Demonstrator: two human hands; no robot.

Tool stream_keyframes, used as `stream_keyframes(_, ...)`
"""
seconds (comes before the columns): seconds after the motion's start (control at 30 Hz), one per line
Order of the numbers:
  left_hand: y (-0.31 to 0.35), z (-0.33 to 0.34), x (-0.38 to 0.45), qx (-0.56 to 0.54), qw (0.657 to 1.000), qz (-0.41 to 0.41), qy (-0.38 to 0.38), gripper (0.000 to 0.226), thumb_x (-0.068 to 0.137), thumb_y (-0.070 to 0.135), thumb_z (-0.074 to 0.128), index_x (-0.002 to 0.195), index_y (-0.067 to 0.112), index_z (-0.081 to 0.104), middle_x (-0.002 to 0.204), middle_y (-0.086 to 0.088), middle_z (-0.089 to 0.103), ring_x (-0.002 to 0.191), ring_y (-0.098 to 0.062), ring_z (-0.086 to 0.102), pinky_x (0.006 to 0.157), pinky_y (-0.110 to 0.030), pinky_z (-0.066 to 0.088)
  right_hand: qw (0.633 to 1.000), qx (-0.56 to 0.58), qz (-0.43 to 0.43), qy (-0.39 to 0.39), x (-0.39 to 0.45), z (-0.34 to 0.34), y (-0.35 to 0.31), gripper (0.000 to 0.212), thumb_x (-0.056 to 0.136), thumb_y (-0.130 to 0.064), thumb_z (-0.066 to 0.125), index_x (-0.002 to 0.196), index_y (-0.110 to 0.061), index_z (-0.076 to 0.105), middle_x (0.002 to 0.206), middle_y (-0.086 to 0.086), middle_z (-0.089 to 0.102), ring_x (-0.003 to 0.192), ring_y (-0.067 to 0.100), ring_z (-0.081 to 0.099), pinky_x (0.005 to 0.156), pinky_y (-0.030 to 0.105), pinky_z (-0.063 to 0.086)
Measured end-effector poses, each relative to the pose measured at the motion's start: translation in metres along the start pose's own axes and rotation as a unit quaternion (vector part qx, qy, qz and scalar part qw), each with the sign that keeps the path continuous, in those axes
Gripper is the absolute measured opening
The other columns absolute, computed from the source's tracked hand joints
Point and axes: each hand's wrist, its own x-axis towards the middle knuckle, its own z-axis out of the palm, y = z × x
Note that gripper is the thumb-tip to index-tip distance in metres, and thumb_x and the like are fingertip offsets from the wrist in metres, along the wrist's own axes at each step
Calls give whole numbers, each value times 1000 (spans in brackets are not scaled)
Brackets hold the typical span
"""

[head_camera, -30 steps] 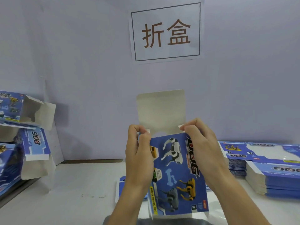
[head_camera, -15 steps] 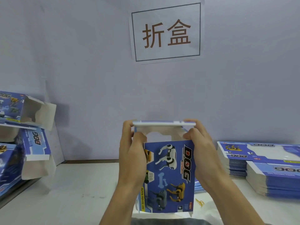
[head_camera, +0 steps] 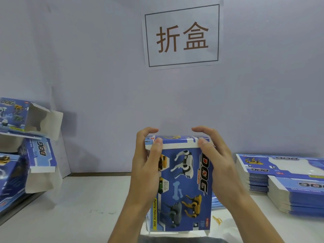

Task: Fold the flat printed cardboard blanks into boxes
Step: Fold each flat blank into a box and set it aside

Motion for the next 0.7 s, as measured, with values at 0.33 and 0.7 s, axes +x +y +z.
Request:
stream_keyframes(0.33,10,7,-1,29,999,8,45,28,77,65,51,87,40,55,93,-30,57,90,-57,56,72,-70,49,997,-35,-56,30,-1,4,0,30,86,-50,52,101,-27,64,83,5,73,72,20,74,50,29,56)
stream_keyframes(0.7,0,-3,2,7,1000,12,7,19,82,52,54,96,40,58,102,-12,68,94,-27,74,60,-35,62,999,-7,-38,14,-1,0,2,20,84,-43,55,97,-31,63,84,4,74,71,20,74,52,30,58)
